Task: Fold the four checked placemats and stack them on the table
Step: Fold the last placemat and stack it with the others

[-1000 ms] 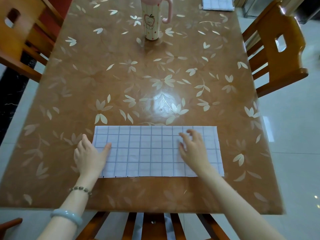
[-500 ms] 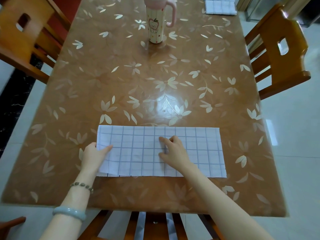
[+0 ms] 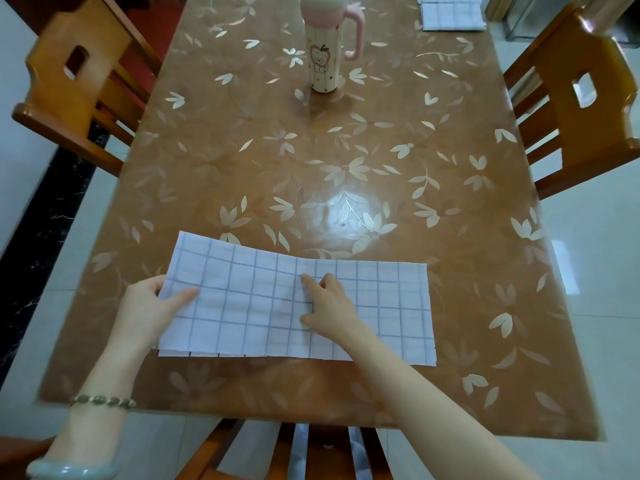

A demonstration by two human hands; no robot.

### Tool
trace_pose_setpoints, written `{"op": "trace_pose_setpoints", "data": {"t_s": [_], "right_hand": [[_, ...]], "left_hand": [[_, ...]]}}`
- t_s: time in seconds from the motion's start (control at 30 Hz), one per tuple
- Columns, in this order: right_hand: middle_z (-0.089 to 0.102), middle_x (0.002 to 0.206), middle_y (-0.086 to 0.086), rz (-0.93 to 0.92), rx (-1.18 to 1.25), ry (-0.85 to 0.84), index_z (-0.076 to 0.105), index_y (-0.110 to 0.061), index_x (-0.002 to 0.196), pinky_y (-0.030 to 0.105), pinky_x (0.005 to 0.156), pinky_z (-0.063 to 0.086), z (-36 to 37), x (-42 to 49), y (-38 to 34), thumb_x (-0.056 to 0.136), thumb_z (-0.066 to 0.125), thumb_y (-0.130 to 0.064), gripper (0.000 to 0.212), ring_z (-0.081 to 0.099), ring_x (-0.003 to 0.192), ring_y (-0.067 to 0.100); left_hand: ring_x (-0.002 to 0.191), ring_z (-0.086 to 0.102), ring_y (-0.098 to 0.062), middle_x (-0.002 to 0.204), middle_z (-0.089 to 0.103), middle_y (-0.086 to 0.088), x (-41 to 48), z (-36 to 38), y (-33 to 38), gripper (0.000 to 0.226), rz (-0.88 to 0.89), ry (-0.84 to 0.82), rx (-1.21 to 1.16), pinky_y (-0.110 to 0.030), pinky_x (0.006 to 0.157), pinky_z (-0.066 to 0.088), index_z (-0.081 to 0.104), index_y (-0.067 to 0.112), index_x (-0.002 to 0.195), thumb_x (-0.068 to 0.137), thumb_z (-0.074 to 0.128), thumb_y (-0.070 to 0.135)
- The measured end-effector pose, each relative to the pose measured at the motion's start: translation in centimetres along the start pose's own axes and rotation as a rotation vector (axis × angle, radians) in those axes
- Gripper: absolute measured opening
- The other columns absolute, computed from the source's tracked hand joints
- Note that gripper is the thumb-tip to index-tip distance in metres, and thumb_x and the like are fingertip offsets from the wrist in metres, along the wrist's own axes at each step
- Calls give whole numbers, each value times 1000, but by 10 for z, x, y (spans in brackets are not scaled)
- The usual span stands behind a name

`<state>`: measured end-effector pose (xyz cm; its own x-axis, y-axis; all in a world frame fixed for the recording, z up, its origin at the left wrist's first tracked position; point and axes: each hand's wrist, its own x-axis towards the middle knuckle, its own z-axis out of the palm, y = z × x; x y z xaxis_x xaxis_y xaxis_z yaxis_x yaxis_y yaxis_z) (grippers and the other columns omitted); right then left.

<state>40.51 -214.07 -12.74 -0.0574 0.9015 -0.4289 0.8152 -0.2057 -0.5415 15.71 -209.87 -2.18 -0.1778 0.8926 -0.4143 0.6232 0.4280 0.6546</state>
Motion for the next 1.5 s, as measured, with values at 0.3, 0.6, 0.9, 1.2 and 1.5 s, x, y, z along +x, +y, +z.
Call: {"op": "trace_pose_setpoints", "data": {"t_s": [0.3,0.6,0.9,1.2,1.5], "right_hand": [[33,117,8,6,0,-77,17,-26,145,35,75,47,-2,4,0,67,76,-29,98,36,108,25],[39,117,7,88,431,-85,25,-23,148,36,94,45,-17,-2,17,73,77,-25,91,45,100,19],[65,94,14,385,1210,322,64,-2,109,36,83,55,-80,-74,102,91,60,-11,20,64,84,25],[53,59,1,535,1106,389,57,-8,70,26,52,42,-70,-70,109,86,66,-31,29,52,58,17],[65,81,-4,605,683,497,66,-15,87,27,66,40,-70,-70,112,80,58,-17,11,56,76,12]], "left_hand": [[88,66,-14,95,70,9,-33,3,51,15,118,-149,21,-32,66,51,69,21,102,87,68,18],[80,67,-5,86,70,12,-68,59,107,14,269,-346,-25,-24,66,52,66,30,93,86,68,18],[106,60,-18,116,66,-2,-73,194,105,40,280,-364,59,-25,86,45,59,16,127,89,61,23],[96,55,-12,99,55,8,-77,255,86,62,204,-536,15,-28,87,48,47,17,136,84,67,45],[147,-11,-16,162,2,-5,-12,204,16,70,624,-131,571,-36,120,-5,11,9,153,98,20,51]]}}
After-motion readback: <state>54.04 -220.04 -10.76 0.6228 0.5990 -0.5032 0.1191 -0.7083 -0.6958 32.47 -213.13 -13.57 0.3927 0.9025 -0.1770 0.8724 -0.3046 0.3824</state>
